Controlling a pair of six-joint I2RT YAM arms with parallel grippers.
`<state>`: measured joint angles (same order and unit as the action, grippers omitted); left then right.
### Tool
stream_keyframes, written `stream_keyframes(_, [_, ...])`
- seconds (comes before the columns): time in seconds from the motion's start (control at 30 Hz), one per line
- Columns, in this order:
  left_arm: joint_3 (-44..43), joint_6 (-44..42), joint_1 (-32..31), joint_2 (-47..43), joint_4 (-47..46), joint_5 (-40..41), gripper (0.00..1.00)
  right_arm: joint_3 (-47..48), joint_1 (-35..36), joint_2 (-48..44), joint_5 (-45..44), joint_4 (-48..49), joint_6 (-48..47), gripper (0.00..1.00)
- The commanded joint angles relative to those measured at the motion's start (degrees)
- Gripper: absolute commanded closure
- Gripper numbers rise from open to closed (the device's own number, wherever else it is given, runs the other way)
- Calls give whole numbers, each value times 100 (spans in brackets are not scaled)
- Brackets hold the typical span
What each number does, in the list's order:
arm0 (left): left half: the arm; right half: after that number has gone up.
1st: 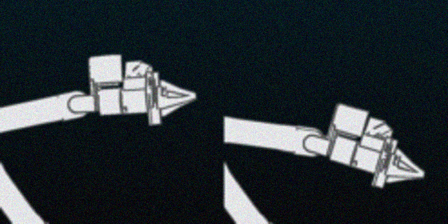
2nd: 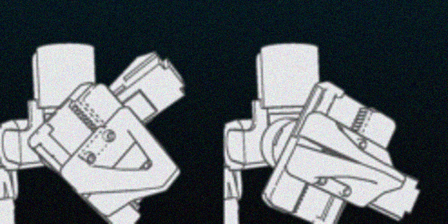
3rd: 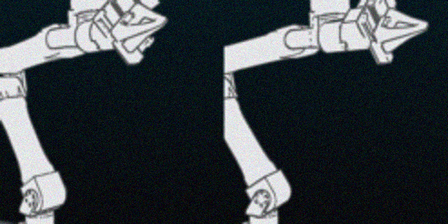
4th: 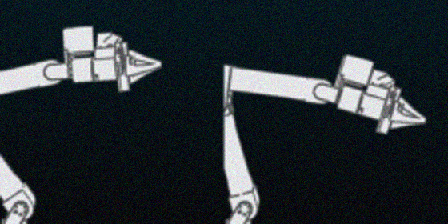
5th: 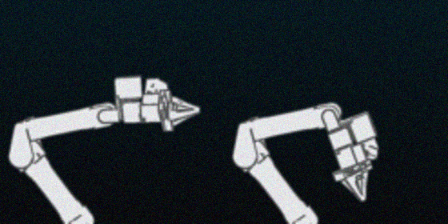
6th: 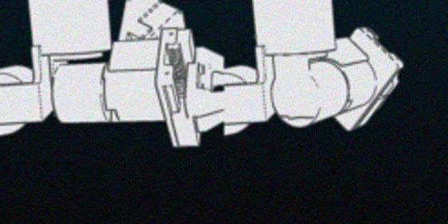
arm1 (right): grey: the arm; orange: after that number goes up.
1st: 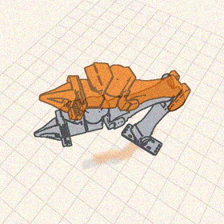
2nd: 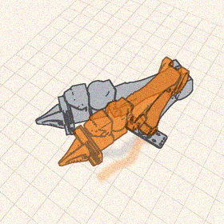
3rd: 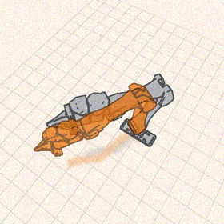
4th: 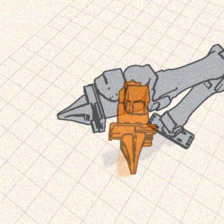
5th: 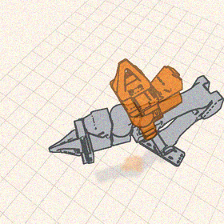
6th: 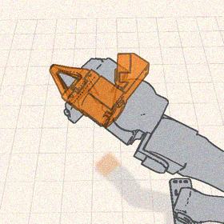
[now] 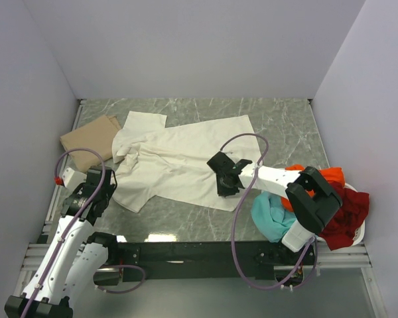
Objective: Fold and stack the t-shirts
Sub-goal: Fold the tshirt
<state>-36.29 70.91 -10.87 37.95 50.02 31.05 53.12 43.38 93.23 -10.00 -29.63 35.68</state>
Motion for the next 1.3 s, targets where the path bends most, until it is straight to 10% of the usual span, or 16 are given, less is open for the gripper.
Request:
stream_keyframes(0.0, [-88, -87, 15, -86, -115, 24, 100, 233, 57, 11, -99, 28, 0, 81])
stream_keyframes(0.27, [-325, -148, 15, -95, 130, -55, 100, 225, 57, -437, -222, -376, 35, 96])
stream_keyframes(1.27, [-1714, -43, 15, -1167, 2599, -556, 99, 251, 57, -3724, -652, -3769, 1116, 100])
